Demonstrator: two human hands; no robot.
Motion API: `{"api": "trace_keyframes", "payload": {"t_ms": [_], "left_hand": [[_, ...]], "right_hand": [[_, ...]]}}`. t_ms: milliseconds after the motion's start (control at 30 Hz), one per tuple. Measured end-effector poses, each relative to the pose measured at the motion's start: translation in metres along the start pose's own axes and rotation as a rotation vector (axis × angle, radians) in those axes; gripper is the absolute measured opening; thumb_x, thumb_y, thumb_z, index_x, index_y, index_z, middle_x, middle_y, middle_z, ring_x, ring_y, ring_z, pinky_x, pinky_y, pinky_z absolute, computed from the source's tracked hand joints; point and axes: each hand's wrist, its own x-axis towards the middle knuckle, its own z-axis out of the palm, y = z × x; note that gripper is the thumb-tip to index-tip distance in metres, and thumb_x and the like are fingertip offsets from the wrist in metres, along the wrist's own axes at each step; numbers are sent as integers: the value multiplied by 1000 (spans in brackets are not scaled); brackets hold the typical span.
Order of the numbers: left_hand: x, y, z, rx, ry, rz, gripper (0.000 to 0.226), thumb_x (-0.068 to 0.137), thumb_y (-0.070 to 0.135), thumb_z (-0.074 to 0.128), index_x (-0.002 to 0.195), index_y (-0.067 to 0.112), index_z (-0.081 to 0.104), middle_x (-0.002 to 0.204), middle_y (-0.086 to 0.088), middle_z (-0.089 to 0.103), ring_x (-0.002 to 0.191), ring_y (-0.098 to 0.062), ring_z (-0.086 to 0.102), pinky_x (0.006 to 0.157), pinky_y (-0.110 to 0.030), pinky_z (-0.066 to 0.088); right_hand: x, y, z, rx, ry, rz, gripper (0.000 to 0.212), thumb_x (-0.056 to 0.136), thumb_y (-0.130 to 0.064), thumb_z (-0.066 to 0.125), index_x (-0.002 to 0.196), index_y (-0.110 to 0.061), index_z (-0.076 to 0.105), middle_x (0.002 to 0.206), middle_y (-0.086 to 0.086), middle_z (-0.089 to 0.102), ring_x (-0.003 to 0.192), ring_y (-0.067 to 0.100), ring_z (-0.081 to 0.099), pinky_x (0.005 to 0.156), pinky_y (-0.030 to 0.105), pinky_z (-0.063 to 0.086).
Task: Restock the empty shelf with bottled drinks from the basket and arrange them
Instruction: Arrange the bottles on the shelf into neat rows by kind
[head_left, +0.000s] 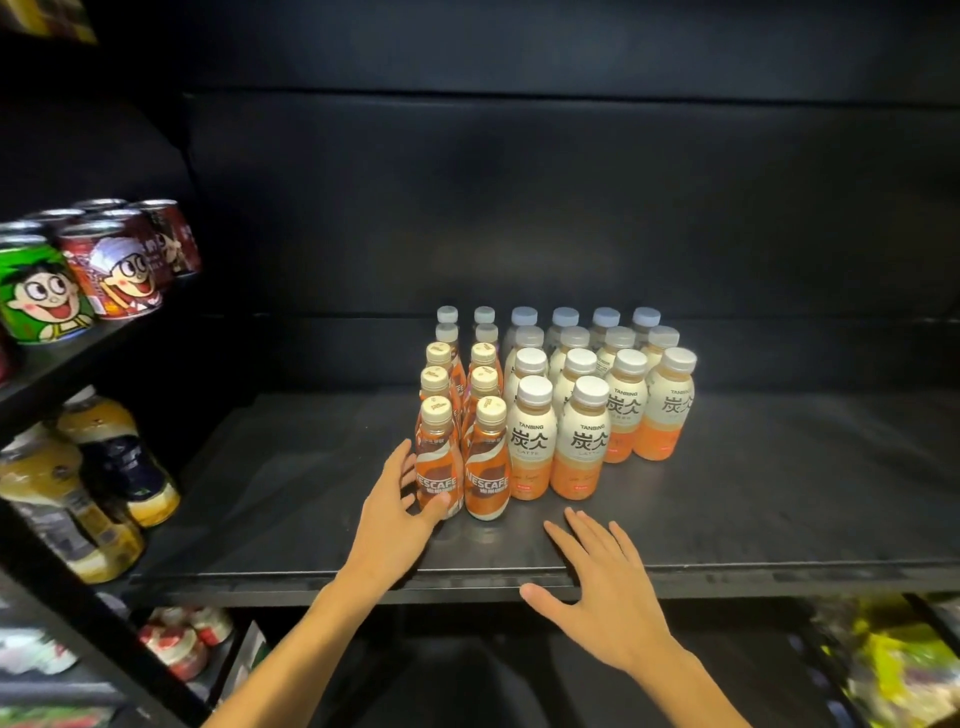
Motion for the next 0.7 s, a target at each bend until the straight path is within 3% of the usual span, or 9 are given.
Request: {"api": "trace_keyframes", "payload": {"t_ms": [67,133,233,333,433,533,600,700], "left_hand": [[3,8,-6,20,50,35,82,90,24,74,157,26,27,151,5,46,131,-8,48,105,-27,41],[8,18,-13,42,87,90,76,90,26,73,154,30,31,147,8,48,128,-6,49,99,-23,42],[16,32,-19,56,81,143,69,89,29,75,147,33,40,135,19,50,118,3,53,91,-15,42],[19,35,-18,101,-15,130,69,82,27,82,138,36,43,121,28,52,106,13,53,90,-16,46],[17,22,-12,127,-68,99,80,74,29,88,137,35,41,128,19,53,108,9,52,96,-19,46],[18,7,-10,126,-89,71,91,66,37,92,138,38,37,137,17,47,117,4,52,97,-16,41],[22,0,-10,105,-102,61,96,65,38,93,140,37,34,136,22,46,121,4,51,102,-19,42],[21,-1,-10,90,-127,43,86,73,28,89,136,43,32,124,33,48,110,13,52,97,-13,42]], "right_hand": [[2,-8,-15,219,43,50,80,87,-80,49,153,-36,41,160,-13,38,148,3,28,124,29,18],[8,-22,-35,414,174,116,58,87,-64,66,137,-36,57,134,-19,58,126,-2,49,104,19,38],[31,-48,-63,623,310,143,33,84,-49,78,110,-35,64,99,-17,68,95,2,64,84,24,54],[59,-70,-85,648,235,136,43,81,-51,81,111,-33,56,94,-13,65,83,3,64,74,27,56],[77,-79,-82,507,141,107,49,78,-51,83,107,-30,50,91,-13,59,81,5,61,67,24,49],[85,-78,-65,450,199,98,51,74,-45,89,100,-25,50,87,-16,52,80,11,57,63,19,40],[88,-77,-57,407,249,100,53,72,-43,91,101,-22,51,89,-13,52,81,14,58,67,24,46],[89,-77,-49,372,290,104,53,73,-40,91,104,-18,54,93,-8,56,84,19,64,71,33,53]]}}
